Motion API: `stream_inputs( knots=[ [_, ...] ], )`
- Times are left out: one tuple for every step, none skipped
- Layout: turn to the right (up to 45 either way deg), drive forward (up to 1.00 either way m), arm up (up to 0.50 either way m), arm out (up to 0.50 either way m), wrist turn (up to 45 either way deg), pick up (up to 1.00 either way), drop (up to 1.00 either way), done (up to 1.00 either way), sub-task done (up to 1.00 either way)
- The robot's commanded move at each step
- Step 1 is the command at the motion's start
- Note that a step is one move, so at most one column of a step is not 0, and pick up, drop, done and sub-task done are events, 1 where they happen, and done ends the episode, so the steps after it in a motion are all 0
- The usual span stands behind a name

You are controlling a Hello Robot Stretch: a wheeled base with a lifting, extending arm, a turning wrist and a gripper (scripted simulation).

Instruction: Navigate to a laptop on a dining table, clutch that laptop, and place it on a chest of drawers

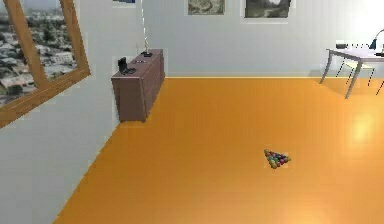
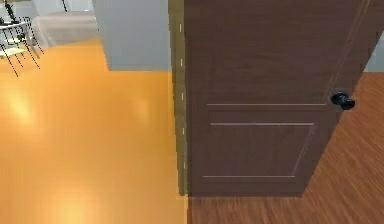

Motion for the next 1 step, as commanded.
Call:
stream_inputs(
  knots=[
    [3.0, 0.00, 0.00, 0.00, 0.0, 0.00, 0.00, 0.00, 0.00]
  ],
)
